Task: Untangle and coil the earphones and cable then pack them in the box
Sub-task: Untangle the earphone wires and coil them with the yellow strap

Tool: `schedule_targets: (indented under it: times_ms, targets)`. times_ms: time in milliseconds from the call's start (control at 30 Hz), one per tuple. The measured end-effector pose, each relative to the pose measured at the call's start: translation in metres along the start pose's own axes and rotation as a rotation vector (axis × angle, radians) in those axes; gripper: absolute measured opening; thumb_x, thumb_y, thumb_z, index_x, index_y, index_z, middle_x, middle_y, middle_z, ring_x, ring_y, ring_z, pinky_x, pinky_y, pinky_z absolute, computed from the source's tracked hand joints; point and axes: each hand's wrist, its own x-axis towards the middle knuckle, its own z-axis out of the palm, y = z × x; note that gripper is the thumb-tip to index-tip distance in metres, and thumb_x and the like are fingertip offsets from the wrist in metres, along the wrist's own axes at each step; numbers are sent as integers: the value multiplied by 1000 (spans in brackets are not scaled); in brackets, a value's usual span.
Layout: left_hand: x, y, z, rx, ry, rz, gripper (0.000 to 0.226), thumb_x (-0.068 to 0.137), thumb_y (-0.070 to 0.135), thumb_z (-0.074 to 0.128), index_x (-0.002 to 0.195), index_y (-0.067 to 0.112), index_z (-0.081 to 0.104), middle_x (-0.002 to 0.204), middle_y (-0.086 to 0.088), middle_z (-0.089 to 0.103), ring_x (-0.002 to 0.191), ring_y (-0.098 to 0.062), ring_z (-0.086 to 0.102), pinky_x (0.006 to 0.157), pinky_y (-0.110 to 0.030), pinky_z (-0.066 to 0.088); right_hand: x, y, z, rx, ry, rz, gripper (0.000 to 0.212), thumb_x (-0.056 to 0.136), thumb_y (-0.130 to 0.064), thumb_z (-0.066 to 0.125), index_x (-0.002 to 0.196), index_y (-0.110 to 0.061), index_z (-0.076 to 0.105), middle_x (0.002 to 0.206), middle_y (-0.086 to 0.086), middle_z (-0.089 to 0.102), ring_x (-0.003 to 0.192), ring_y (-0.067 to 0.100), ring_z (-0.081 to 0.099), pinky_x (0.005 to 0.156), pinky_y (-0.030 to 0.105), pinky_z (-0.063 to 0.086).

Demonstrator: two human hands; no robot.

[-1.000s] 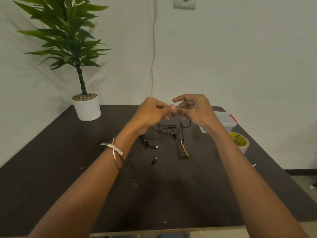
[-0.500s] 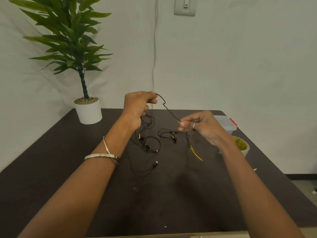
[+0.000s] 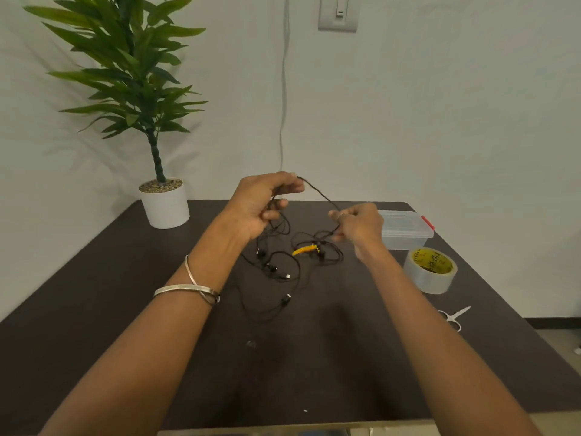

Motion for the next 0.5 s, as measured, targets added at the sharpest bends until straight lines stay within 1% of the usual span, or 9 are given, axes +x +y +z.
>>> schedule_targets:
  times_ms: [67, 100, 167, 200, 233, 300, 367, 433, 500]
  targets:
    - [2, -3, -7, 137, 110, 31, 12, 82, 18, 68, 84, 7, 73, 85, -5, 75, 49, -9, 42, 34, -15, 22, 6, -1, -11, -67, -14, -27, 22, 75, -10, 80, 71, -5, 59, 75, 11, 61, 62, 18, 66, 58, 28, 55]
    - [2, -5, -9, 222, 135, 54, 13, 81, 20, 69, 86, 8, 74, 83, -4, 75, 49, -8, 42, 35, -14, 23, 7, -5, -17, -137, -81, -50, 28, 70, -13, 85, 84, -8, 62, 88, 8, 61, 78, 17, 64, 66, 27, 52]
    - [1, -8, -8, 328, 98, 99, 17, 81, 21, 69, 90, 8, 75, 81, -4, 72, 45, -4, 43, 36, -14, 27, 4, -19, -30, -251, -294, -140, 62, 63, -19, 89, 117, -17, 58, 115, 0, 56, 106, 13, 52, 86, 26, 43]
    - [0, -10, -5, 359, 61, 119, 17, 82, 21, 69, 91, 7, 75, 78, -3, 70, 42, -1, 44, 38, -14, 29, 1, -27, -33, -283, -393, -199, 70, 65, -22, 88, 126, -21, 55, 123, -3, 54, 116, 11, 48, 93, 27, 40]
    - [-1, -12, -1, 392, 31, 138, 17, 82, 22, 69, 90, 8, 75, 76, -2, 69, 40, 2, 45, 42, -14, 31, -3, -34, -33, -285, -496, -258, 64, 71, -23, 84, 129, -21, 55, 127, -4, 56, 120, 9, 47, 98, 27, 38]
    - [0, -14, 6, 441, 10, 174, 16, 83, 24, 68, 85, 10, 76, 70, 1, 66, 40, 4, 46, 49, -18, 33, -10, -42, -28, -233, -656, -320, 31, 86, -21, 70, 116, -11, 66, 112, 1, 69, 112, 11, 60, 97, 23, 41]
    - [2, -15, 9, 436, 28, 191, 16, 83, 24, 68, 80, 10, 76, 64, 3, 63, 41, 1, 43, 49, -20, 30, -13, -41, -21, -114, -673, -320, 19, 94, -16, 60, 94, 1, 70, 74, 7, 70, 79, 18, 68, 83, 22, 48]
    - [4, -15, 8, 417, 60, 180, 18, 82, 24, 69, 80, 8, 75, 57, 6, 57, 41, -3, 37, 45, -20, 27, -12, -34, -19, 65, -647, -232, 24, 97, -15, 56, 85, 2, 68, 53, 0, 50, 49, 11, 50, 59, 24, 52]
    - [3, -14, 4, 350, 100, 153, 19, 83, 22, 67, 82, 5, 74, 50, 9, 47, 42, -5, 32, 43, -19, 24, -10, -27, -20, 155, -624, -176, 26, 99, -16, 52, 82, -2, 66, 52, -4, 37, 44, 4, 36, 41, 19, 36]
